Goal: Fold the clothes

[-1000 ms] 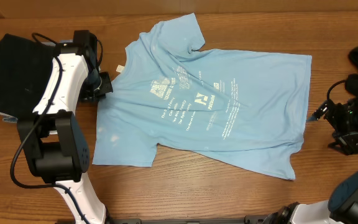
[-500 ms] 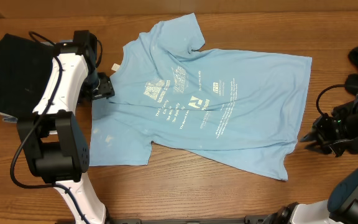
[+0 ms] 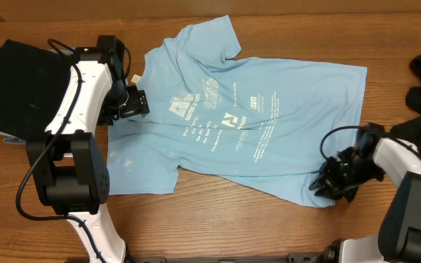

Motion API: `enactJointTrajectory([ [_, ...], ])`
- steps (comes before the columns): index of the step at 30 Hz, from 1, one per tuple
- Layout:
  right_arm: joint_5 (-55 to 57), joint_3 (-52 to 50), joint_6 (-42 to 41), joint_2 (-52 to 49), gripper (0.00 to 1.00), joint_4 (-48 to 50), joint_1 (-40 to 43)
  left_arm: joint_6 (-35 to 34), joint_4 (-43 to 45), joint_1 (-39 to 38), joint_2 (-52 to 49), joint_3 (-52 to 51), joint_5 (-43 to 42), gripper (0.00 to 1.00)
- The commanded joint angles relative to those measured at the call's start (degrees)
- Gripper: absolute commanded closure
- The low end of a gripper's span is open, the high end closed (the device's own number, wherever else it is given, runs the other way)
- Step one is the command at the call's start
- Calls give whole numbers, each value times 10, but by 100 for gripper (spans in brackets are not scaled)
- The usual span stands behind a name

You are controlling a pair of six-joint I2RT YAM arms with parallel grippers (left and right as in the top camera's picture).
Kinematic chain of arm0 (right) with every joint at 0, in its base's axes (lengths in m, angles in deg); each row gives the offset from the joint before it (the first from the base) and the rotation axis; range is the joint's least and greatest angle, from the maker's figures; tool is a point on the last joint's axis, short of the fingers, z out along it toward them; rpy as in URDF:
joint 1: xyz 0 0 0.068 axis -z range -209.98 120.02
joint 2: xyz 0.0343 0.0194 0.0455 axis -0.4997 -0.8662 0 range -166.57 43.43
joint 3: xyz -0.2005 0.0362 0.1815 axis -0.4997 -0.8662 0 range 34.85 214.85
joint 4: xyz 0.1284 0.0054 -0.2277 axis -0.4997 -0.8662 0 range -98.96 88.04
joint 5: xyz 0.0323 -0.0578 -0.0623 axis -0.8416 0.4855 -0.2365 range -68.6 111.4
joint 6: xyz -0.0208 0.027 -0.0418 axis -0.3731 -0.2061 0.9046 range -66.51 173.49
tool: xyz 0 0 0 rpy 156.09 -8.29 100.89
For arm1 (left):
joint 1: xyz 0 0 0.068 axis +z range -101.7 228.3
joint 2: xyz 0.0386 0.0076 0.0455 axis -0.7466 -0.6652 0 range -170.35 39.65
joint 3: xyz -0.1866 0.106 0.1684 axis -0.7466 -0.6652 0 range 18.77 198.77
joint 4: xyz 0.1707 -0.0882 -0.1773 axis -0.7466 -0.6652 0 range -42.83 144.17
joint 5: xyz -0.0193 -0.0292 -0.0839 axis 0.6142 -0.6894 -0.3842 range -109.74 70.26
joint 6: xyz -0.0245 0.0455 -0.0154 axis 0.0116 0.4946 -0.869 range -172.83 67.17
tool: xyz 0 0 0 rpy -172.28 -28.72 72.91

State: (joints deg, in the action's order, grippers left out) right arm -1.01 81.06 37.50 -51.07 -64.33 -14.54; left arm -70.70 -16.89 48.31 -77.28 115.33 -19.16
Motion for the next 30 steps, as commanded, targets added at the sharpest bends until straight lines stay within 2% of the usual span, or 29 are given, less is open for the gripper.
enactJointTrajectory([
  [1, -4, -5, 8, 7, 96, 26, -31, 5, 9, -1, -3, 11, -9, 6],
  [5, -14, -5, 12, 7, 96, 44, -56, 5, 15, -3, -3, 1, -24, 4],
  [8, 10, -5, -8, 7, 96, 21, -64, 5, 21, -12, -3, -9, -23, 2],
  [9, 67, -5, -57, 7, 96, -7, -64, 5, 21, -17, -3, -10, -23, 2],
  [13, 171, -5, -180, 7, 96, -30, -64, 5, 21, -20, -3, -10, -21, 2],
  [16, 234, 9, -239, 7, 96, -49, -64, 5, 22, -20, -3, -10, -21, 1],
  [21, 278, 98, -244, 7, 96, -127, -64, 7, 25, -20, -3, -10, -21, 1],
  [26, 287, 107, -248, 7, 96, -139, -64, 7, 22, -20, -3, -10, -21, 0],
  [27, 287, 107, -248, 7, 92, -139, -64, 7, 21, -20, -3, -10, -22, 0],
  [28, 283, 107, -248, 7, 72, -139, -64, 7, 21, -20, -3, -10, -24, 0],
  [29, 272, 108, -244, 7, 23, -139, -64, 8, 21, -20, -3, -10, -30, 1],
  [30, 250, 110, -222, 7, 0, -139, -64, 11, 21, -20, -3, -9, -46, 1],
])
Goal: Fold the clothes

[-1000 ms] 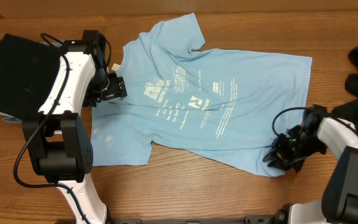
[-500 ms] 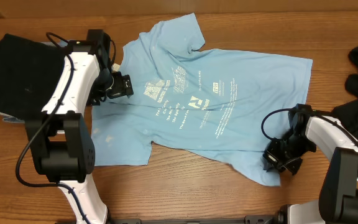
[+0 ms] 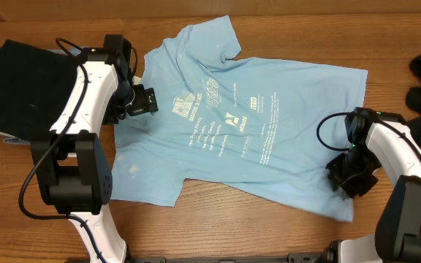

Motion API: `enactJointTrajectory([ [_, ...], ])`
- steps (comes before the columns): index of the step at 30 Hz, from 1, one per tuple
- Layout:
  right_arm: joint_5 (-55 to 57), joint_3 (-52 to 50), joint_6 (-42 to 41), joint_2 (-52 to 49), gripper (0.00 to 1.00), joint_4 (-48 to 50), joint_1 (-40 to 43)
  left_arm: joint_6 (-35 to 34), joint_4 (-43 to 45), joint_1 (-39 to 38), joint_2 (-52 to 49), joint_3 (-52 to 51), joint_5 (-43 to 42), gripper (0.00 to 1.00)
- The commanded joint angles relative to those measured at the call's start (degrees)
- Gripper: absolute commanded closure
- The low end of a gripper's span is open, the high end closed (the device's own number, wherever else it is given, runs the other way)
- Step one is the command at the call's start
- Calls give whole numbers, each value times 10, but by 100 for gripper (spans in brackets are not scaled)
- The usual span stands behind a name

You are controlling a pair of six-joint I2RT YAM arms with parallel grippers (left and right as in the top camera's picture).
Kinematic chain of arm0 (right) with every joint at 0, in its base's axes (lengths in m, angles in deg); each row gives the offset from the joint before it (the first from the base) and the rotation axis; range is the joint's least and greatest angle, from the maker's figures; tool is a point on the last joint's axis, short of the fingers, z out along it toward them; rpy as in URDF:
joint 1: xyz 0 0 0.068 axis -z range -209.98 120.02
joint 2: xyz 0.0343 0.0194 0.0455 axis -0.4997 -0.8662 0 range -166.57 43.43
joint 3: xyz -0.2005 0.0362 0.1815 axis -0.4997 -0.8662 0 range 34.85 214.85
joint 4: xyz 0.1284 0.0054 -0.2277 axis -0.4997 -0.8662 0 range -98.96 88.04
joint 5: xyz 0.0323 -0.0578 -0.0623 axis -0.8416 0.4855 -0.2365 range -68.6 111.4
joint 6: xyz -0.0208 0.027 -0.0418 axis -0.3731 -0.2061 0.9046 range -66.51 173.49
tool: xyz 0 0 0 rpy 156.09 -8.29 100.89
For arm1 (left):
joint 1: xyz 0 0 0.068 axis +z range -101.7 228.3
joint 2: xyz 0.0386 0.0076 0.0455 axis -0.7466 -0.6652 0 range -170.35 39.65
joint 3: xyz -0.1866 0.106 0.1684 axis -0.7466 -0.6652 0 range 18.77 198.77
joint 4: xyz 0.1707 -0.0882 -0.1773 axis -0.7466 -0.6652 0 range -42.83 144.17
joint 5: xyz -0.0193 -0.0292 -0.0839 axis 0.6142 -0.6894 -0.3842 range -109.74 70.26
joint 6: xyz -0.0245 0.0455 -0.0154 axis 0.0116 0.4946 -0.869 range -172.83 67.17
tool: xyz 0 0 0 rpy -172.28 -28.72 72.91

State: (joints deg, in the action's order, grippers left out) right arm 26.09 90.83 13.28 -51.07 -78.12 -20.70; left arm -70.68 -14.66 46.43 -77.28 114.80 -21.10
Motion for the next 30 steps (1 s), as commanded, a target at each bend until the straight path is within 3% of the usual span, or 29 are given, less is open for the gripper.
enactJointTrajectory([
  [1, -37, 24, 48, 7, 0, -6, 2, 16, -2, -1, -3, 3, -57, 2],
  [4, -39, 120, 89, 7, 0, -49, 14, 42, -23, -6, -3, 65, -107, 2],
  [8, -129, 248, 182, 7, 2, -56, 13, 64, -71, -51, -3, 208, -81, 1],
  [9, -134, 249, 182, 7, 2, -47, 13, 74, -71, -64, -3, 224, -81, 7],
  [11, -129, 248, 198, 7, 0, -26, 13, 100, -59, -91, -3, 231, -80, 29],
  [12, -121, 248, 212, 7, 0, -17, 13, 129, -49, -108, -3, 231, -78, 29],
  [14, -116, 248, 212, 7, 0, -8, 13, 169, -37, -132, -3, 230, -74, 0],
  [20, -123, 248, 207, 7, 0, 1, 13, 170, 11, -165, -4, 230, -65, 0],
  [23, -123, 248, 207, 7, 0, 1, 13, 118, 19, -162, -9, 229, 3, 0],
  [30, -125, 247, 208, 7, 0, 6, 12, 94, -55, -139, -41, 229, 19, 0],
])
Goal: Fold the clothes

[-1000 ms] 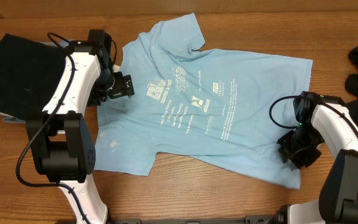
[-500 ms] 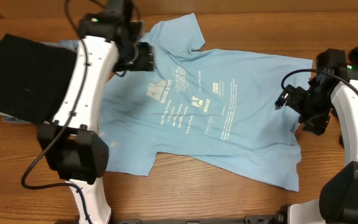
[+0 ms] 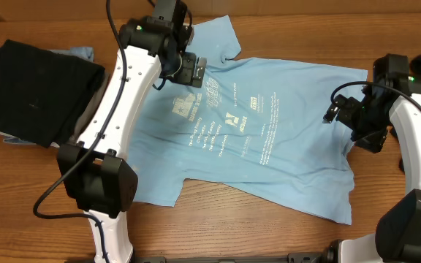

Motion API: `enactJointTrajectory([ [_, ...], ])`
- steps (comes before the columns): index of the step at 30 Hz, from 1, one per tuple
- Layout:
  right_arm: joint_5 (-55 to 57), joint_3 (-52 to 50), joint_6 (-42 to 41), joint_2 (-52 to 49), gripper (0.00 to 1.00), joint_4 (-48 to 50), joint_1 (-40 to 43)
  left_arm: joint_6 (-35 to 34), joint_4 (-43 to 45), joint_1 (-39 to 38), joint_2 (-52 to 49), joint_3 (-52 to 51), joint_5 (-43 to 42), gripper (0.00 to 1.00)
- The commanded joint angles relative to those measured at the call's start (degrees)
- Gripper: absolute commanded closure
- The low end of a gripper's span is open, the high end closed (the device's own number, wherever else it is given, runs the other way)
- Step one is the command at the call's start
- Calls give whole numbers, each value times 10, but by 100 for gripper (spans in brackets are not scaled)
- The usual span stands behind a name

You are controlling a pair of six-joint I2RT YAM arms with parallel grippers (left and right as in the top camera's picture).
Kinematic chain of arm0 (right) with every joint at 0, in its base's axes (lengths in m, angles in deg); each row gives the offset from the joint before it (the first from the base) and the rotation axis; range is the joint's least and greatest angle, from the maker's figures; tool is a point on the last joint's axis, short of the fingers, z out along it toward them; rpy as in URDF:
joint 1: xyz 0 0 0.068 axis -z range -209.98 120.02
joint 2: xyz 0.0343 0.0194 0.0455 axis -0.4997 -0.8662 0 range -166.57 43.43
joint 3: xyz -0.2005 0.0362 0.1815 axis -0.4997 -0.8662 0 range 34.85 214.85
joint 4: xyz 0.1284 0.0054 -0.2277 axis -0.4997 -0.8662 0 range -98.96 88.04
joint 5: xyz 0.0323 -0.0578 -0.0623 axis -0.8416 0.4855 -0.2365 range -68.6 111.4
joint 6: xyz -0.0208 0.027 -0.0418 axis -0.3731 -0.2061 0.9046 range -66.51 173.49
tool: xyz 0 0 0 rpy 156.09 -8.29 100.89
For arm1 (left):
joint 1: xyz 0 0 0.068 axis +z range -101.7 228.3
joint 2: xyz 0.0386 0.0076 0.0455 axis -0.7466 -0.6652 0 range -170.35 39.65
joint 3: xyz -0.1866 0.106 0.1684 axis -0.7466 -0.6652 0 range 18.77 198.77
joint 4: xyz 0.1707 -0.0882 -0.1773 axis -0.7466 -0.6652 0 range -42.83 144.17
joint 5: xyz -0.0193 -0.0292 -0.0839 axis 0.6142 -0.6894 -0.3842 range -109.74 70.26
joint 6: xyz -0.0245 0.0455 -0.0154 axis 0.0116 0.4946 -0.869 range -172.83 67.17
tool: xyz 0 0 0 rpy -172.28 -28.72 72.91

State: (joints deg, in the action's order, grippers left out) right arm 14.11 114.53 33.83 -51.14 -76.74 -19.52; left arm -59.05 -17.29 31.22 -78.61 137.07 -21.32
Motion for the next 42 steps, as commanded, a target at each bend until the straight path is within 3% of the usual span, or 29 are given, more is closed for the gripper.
enactJointTrajectory([
  [1, -6, 8, 5, 7, 9, -12, 0, -28, -43, 17, -37, 6, 22, 0],
  [3, -12, 2, 29, 7, 26, -9, -5, -30, -54, 22, -58, 5, 21, 0],
  [5, -66, -10, 98, 7, 67, 10, -18, -28, -49, 25, -82, 5, 22, 0],
  [7, -114, -34, 133, 7, 96, 37, -41, -28, -30, 29, -102, 5, 22, 0],
  [15, -114, -120, 137, 7, 96, 112, -130, -33, 53, 45, -156, 5, 22, 7],
  [21, -113, -188, 135, 7, 96, 167, -164, -41, 67, 53, -173, -6, 35, 21],
  [22, -112, -199, 134, 7, 96, 174, -164, -42, 75, 54, -179, -12, 47, 36],
  [24, -108, -221, 135, 7, 96, 182, -164, -41, 83, 56, -193, -12, 49, 96],
  [32, -101, -217, 122, 7, 96, 200, -162, -41, 97, 60, -193, 23, 41, 96],
  [38, -45, -118, 28, 7, 96, 212, -92, -23, 170, 63, -147, 80, 20, 96],
  [39, -40, -99, 29, 7, 95, 214, -68, -14, 186, 64, -148, 81, 20, 96],
  [41, -25, -73, 29, 7, 38, 217, -17, -3, 206, 67, -149, 75, 24, 96],
  [42, -24, -71, 29, 7, 0, 223, 6, 0, 213, 69, -149, 70, 27, 96],
])
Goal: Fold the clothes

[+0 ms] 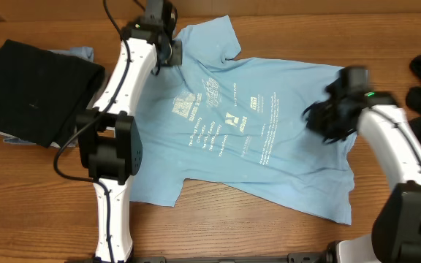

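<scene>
A light blue T-shirt lies spread flat, print up, with its collar to the left and its hem to the right. One sleeve points to the far edge, the other to the near left. My left gripper sits at the shirt's far left edge beside the upper sleeve; its jaws are not readable from above. My right gripper is blurred over the shirt's right part near the upper hem, and its state is not readable either.
A folded black garment lies at the left on a bit of blue cloth. Dark clothes are heaped at the right edge. The wooden table shows bare along the front.
My left gripper has moved from over the shirt's upper shoulder to its far left edge. My right gripper has moved left from the upper right hem corner to further over the shirt.
First my left gripper was at the collar on the left and my right at the lower hem corner. A second later the shirt lay longer toward the near right. Then both grippers were up at the far side, where they are now.
</scene>
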Motion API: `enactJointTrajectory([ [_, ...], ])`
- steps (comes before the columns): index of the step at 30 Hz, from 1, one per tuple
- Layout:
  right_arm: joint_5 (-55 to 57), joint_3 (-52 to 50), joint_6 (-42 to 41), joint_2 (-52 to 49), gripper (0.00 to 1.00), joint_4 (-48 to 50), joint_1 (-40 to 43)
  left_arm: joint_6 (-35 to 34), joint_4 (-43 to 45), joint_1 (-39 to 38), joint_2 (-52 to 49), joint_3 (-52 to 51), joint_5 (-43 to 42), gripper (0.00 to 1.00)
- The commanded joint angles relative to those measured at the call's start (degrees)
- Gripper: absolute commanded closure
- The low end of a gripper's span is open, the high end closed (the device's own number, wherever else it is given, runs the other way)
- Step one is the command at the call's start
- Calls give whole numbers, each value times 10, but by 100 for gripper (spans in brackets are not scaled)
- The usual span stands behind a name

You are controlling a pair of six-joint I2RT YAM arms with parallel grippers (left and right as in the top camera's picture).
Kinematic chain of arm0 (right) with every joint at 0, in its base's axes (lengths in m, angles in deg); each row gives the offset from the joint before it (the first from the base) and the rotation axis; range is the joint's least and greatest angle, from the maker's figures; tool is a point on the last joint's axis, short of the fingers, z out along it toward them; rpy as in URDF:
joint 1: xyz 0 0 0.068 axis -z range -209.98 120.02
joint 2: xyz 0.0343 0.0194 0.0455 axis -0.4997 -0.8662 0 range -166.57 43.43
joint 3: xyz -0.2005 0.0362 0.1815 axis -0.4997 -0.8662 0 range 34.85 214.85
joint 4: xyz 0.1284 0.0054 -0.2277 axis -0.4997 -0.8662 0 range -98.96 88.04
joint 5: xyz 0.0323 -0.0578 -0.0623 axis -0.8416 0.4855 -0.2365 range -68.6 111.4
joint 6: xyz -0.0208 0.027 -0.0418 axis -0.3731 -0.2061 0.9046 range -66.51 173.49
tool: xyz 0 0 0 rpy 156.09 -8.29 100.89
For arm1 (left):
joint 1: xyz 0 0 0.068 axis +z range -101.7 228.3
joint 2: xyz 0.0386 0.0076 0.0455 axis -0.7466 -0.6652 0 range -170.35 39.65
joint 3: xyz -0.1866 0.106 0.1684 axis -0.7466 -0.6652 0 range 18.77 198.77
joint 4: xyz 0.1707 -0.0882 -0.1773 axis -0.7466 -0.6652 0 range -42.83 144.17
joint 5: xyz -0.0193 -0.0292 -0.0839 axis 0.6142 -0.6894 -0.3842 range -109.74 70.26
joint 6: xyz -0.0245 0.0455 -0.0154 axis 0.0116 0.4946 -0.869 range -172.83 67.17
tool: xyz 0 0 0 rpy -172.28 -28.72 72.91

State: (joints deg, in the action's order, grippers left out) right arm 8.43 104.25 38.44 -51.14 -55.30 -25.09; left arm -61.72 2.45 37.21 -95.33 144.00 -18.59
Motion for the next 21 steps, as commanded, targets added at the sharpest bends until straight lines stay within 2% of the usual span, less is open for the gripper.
enactJointTrajectory([
  [1, 33, 32, -17, 7, 0, 11, 79, 27, 23, 11, 15, -5, 9, 96],
  [3, 33, 32, -17, 7, 0, 10, 107, 32, 41, 14, 5, -15, 9, 96],
  [4, 33, 32, -17, 7, 0, 10, 123, 32, 51, 16, -3, -22, 8, 90],
  [5, 33, 32, -17, 7, 0, 10, 134, 31, 59, 17, -9, -28, 7, 90],
  [9, 33, 32, -17, 7, 0, 10, 152, 32, 65, 18, -46, -34, 7, 96],
  [21, 33, 32, -17, 7, 0, 10, 152, 31, 64, 18, -88, -41, 1, 96],
])
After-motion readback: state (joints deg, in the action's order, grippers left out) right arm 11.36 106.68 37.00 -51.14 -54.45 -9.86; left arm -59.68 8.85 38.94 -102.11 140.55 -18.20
